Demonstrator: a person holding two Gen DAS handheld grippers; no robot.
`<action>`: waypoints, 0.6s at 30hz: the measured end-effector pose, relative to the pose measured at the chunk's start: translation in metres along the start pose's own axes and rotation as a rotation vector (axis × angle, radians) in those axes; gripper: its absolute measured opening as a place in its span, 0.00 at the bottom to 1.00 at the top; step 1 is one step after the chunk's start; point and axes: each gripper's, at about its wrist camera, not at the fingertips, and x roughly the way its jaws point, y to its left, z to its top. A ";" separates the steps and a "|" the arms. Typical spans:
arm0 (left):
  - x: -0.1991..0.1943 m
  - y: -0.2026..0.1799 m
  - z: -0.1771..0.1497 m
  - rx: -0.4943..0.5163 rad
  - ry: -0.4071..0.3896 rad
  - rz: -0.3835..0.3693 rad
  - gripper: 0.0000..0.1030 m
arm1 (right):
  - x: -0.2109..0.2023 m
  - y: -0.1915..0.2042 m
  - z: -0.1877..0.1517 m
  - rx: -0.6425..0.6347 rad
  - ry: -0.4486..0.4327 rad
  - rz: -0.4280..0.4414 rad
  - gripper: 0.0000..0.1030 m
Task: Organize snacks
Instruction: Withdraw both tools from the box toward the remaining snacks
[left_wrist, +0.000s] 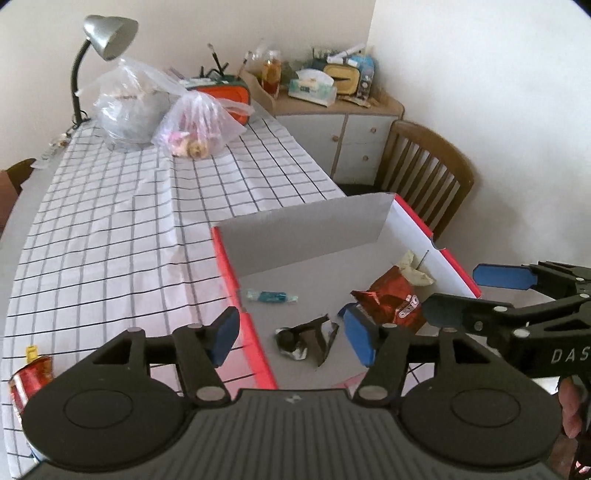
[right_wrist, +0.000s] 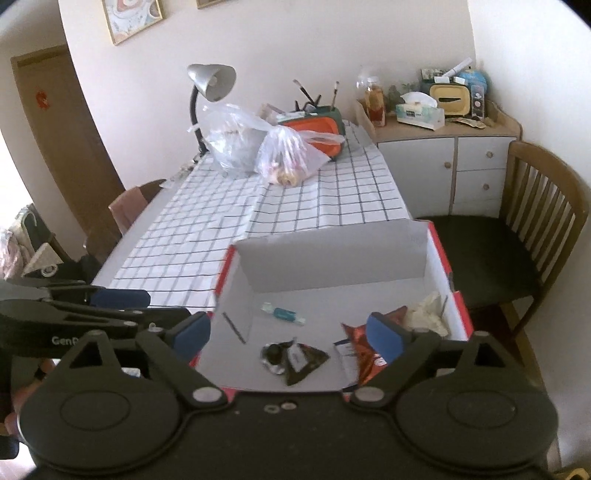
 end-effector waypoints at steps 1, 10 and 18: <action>-0.005 0.005 -0.002 -0.007 -0.006 -0.001 0.60 | -0.002 0.004 -0.001 0.000 -0.005 0.004 0.92; -0.046 0.036 -0.026 -0.037 -0.060 -0.007 0.71 | -0.009 0.054 -0.013 -0.037 -0.036 0.071 1.00; -0.065 0.071 -0.054 -0.093 -0.070 0.011 0.78 | 0.003 0.098 -0.029 -0.067 -0.013 0.095 1.00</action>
